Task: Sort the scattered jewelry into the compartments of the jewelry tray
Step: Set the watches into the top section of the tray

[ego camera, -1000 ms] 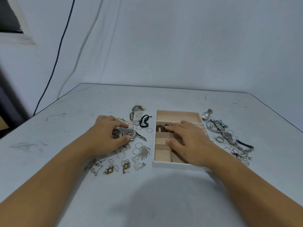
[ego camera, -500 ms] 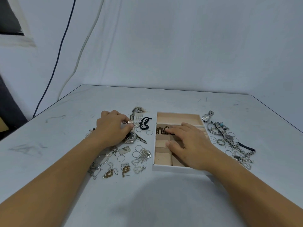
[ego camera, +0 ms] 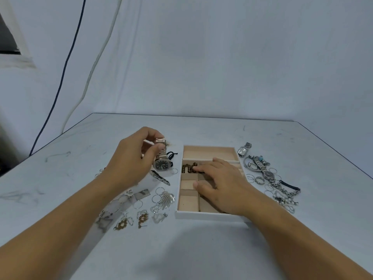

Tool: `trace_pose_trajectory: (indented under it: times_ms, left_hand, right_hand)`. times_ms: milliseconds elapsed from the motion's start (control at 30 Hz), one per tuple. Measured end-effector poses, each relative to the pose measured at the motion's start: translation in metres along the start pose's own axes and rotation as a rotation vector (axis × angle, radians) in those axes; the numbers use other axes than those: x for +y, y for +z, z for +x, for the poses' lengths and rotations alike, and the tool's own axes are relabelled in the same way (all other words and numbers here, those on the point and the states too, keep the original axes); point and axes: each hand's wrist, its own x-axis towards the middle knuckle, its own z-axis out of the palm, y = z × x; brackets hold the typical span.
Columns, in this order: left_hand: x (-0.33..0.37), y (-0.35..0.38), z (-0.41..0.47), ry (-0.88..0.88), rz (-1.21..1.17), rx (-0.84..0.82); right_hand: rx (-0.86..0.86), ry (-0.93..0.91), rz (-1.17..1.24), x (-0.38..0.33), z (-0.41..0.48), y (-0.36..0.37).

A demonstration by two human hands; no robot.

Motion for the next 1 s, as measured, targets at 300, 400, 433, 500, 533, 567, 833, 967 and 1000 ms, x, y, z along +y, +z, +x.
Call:
trace_pose_trajectory:
  times_ms: [300,400,433,500,533,567,833,967,1000]
  left_hand:
    - [0.041,0.026,0.026,-0.016,-0.137,-0.032]
    - [0.041,0.043,0.033,-0.038,-0.181,-0.016]
    - [0.041,0.049,0.036,-0.048,-0.203,-0.015]
    - [0.041,0.059,0.04,-0.07,-0.246,-0.019]
    - [0.041,0.063,0.042,-0.078,-0.26,-0.02]
    - [0.041,0.066,0.044,-0.082,-0.266,-0.019]
    - [0.033,0.08,0.053,-0.087,-0.278,0.008]
    - [0.027,0.084,0.054,-0.096,-0.267,-0.017]
    - [0.026,0.085,0.054,-0.097,-0.263,-0.018]
  right_hand:
    - [0.006,0.072,0.155,0.029,0.015,-0.052]
    - [0.063,0.079,-0.07,0.058,0.031,-0.067]
    - [0.08,0.083,-0.138,0.069,0.035,-0.07]
    - [0.088,0.121,-0.18,0.09,0.043,-0.074]
    - [0.084,0.152,-0.181,0.1,0.046,-0.074]
    - [0.076,0.187,-0.185,0.109,0.049,-0.075]
    - [0.031,0.419,-0.096,0.132,0.063,-0.067]
    - [0.033,0.434,-0.012,0.131,0.067,-0.063]
    - [0.045,0.434,0.031,0.131,0.068,-0.063]
